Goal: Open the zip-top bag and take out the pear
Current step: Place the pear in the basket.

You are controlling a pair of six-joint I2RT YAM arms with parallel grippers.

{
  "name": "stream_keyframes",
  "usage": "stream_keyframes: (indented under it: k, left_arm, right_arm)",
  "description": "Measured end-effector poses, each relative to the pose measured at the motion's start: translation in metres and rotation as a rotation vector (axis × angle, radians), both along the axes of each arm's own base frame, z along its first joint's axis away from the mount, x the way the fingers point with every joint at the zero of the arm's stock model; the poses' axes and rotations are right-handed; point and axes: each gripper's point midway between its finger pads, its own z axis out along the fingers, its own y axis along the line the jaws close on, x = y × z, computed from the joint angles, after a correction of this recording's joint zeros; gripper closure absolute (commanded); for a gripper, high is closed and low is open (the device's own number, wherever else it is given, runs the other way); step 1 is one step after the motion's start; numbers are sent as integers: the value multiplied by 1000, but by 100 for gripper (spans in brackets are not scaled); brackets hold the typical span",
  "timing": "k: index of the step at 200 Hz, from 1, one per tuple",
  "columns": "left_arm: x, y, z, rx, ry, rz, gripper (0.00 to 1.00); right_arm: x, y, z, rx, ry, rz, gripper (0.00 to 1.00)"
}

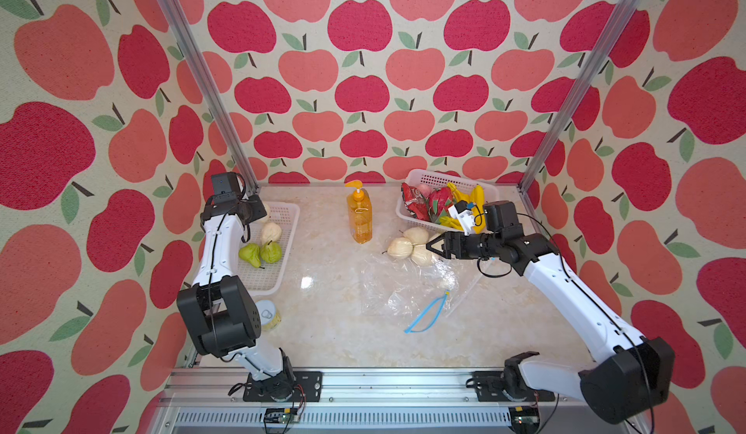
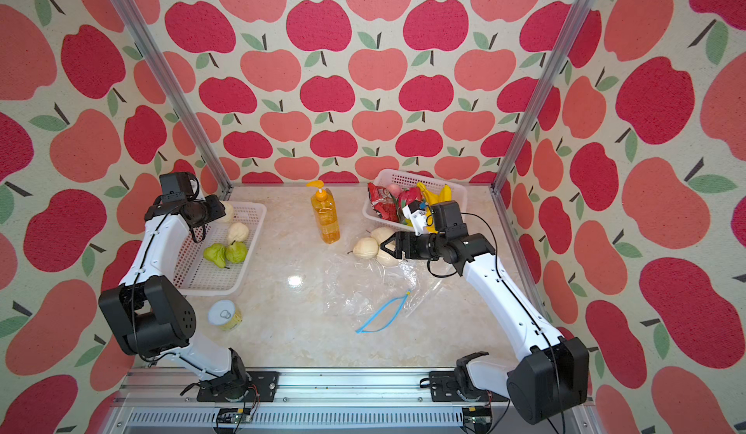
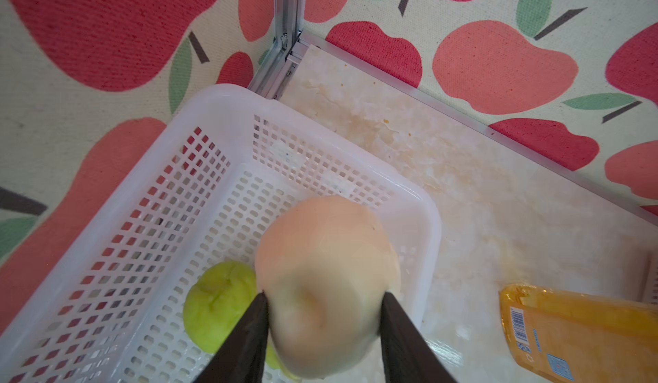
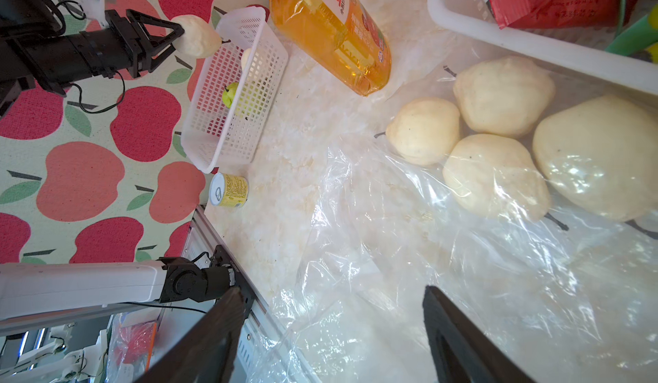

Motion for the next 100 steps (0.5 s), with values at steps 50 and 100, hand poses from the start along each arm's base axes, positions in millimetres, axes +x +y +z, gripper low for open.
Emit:
stream_keyframes:
  k: [50,100]
  left_arm:
    - [28,39,-33,103,98,52,50]
    - [25,57,-64,125,182,77,43]
  right_arm:
    - [1,-4,-9,-24,7,-19,18]
    - [2,-10,-23,-67,20,-38,20]
